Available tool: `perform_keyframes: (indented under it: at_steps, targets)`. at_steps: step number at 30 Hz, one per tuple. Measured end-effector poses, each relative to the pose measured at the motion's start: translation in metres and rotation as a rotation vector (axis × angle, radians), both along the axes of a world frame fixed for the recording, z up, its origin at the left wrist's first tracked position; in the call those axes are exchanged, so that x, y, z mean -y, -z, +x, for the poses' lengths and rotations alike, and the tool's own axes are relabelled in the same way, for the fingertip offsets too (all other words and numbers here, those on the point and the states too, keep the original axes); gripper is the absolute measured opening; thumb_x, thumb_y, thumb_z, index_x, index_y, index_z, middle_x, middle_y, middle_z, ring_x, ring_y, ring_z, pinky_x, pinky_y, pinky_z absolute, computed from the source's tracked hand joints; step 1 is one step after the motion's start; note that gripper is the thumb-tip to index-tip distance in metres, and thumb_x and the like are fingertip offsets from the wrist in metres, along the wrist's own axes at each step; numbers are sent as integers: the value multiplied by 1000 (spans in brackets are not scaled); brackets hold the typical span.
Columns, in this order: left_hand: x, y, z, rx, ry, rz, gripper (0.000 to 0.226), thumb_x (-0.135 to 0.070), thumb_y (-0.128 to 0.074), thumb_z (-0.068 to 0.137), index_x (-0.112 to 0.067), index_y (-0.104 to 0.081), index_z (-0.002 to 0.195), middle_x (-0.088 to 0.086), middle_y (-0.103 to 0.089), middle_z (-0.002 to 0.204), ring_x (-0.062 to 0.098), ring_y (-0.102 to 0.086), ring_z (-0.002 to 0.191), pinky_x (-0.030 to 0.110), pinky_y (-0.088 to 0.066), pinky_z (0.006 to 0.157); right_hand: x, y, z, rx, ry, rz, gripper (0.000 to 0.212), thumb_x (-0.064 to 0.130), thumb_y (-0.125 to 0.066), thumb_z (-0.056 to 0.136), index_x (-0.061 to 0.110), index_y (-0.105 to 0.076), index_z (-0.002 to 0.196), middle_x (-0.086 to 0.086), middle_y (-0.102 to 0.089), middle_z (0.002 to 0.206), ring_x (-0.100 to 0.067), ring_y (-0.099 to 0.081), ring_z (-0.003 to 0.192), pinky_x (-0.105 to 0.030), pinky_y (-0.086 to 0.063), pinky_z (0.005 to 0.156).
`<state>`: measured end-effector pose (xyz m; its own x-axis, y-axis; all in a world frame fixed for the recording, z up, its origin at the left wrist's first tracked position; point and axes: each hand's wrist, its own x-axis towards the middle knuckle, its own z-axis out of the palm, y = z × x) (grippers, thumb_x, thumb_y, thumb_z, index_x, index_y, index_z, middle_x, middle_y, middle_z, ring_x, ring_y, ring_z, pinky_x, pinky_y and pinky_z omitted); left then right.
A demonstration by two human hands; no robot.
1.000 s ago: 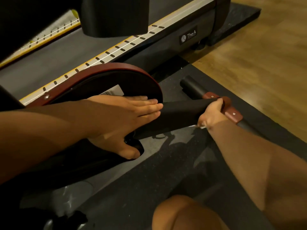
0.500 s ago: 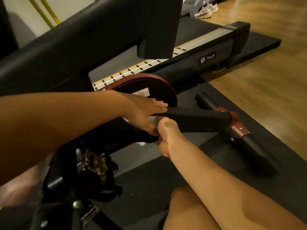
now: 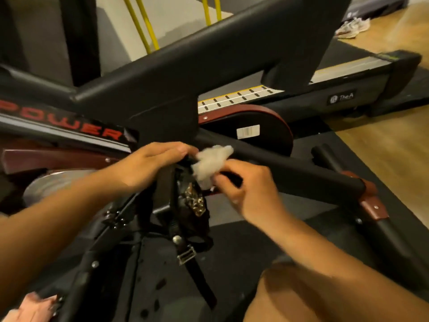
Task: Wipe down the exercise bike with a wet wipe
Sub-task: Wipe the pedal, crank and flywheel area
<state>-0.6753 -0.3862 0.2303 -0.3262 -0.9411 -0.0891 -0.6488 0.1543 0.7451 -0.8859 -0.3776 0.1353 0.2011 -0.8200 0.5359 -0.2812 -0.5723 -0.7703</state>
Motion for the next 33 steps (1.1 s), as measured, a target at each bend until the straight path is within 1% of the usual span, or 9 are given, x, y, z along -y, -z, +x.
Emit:
perform_keyframes:
  at_steps: [3,6,8,11,17,20,24,30,33]
  targets:
    - [-14,6,-7,-145,-139,131,49,-45,-44,93,-15,-66,124,-1,-70,122,12,-62,118,38,-37,114,14,19,-40,-275,65,39,13,17,-78,79,17,-76,92,6,-67,98,-8,-64,88,-34,-55,80]
    - [-22,4,-11,-267,-232,279,50,-49,-42,92,-17,-68,122,2,-72,117,14,-67,111,38,-42,108,17,4,-33,-434,-59,54,21,25,-79,78,18,-71,97,9,-55,109,-10,-59,94,-31,-54,82]
    - [-25,0,-16,-307,-304,332,47,-46,-43,96,-12,-71,111,4,-75,103,14,-71,95,32,-49,95,18,-21,-4,-386,-176,54,26,20,-76,81,22,-58,99,14,-51,101,-4,-55,89,-24,-49,77]
    - [-24,-9,-20,-156,-277,252,45,-37,-38,102,-6,-70,99,8,-71,86,13,-65,76,30,-49,80,25,-43,25,-246,-280,96,36,13,-71,84,30,-49,106,13,-57,100,-2,-58,90,-18,-51,75]
    - [-19,-6,-15,-116,-248,266,46,-36,-35,103,-8,-66,123,15,-68,121,23,-65,111,19,-52,87,28,21,-35,-389,-123,244,33,26,-70,86,27,-65,119,11,-66,102,-9,-65,99,-26,-52,87]
    - [-14,-5,-10,-60,-150,214,49,-38,-34,103,-8,-68,120,13,-70,116,22,-66,109,28,-47,99,31,3,-19,-348,-185,193,29,29,-67,88,33,-66,116,17,-66,93,0,-64,91,-21,-50,80]
    - [-12,-3,-6,-54,-119,187,53,-39,-34,105,1,-68,109,9,-70,93,19,-64,85,33,-44,91,25,-26,22,-185,-256,143,30,21,-66,89,32,-64,117,18,-65,95,3,-62,92,-11,-49,79]
    - [-11,-4,-4,-71,-102,246,45,-43,-32,104,-26,-70,119,0,-71,118,12,-64,112,36,-41,109,26,50,-44,-444,75,106,38,19,-69,88,13,-64,124,-3,-68,108,-17,-68,94,-3,-40,82]
    - [-12,-5,-5,-94,-90,291,46,-48,-29,102,-32,-66,125,-11,-70,119,4,-61,115,33,-38,111,20,60,-37,-396,87,105,37,19,-67,88,15,-63,124,-2,-65,117,-7,-62,100,-15,-49,89]
